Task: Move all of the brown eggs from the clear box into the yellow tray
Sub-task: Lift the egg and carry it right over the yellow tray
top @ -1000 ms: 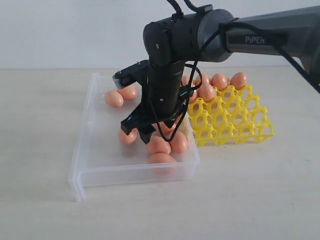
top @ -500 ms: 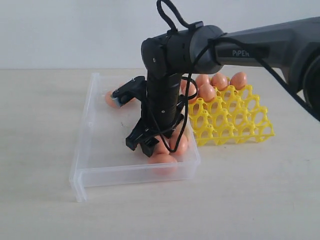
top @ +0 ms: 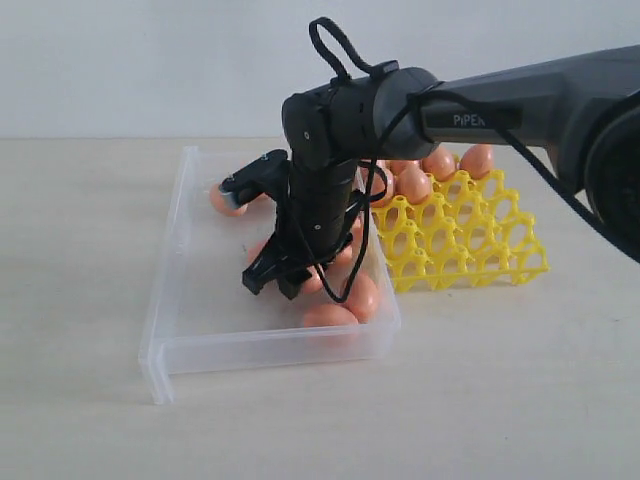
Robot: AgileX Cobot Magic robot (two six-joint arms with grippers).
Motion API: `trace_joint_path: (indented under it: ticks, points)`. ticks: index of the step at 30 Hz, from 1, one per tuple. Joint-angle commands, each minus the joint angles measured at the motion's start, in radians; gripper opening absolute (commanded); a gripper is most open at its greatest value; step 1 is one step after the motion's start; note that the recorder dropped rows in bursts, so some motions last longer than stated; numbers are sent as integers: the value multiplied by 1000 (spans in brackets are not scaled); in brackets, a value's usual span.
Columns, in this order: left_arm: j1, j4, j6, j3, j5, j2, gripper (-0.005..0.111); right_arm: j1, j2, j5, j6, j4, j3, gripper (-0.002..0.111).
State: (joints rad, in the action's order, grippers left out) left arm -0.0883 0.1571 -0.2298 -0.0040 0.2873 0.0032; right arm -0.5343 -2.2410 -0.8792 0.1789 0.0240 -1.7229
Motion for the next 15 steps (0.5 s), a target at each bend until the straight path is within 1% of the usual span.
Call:
trace_joint_path:
  ticks: [1, 5, 8, 11, 12, 14, 15]
  points:
    - [-4, -7, -4, 4, -7, -3, 4, 6, 62, 205, 3, 33, 33, 0]
    - [-4, -7, -4, 4, -7, -3, 4, 6, 139, 497, 101, 132, 193, 0]
    - [-4, -7, -4, 4, -7, -3, 4, 6, 208, 827, 160, 166, 379, 0]
    - [-4, -7, -4, 4, -7, -3, 4, 6, 278, 1213, 155, 164, 606, 0]
    - [-4, -7, -4, 4, -7, -3, 4, 6, 299, 1406, 118, 131, 684, 0]
    - [-4, -7, -4, 4, -7, -3, 4, 14, 328, 1686, 37, 43, 827, 0]
    - [-4, -7, -4, 4, -7, -3, 4, 25, 339, 1899, -40, -30, 913, 0]
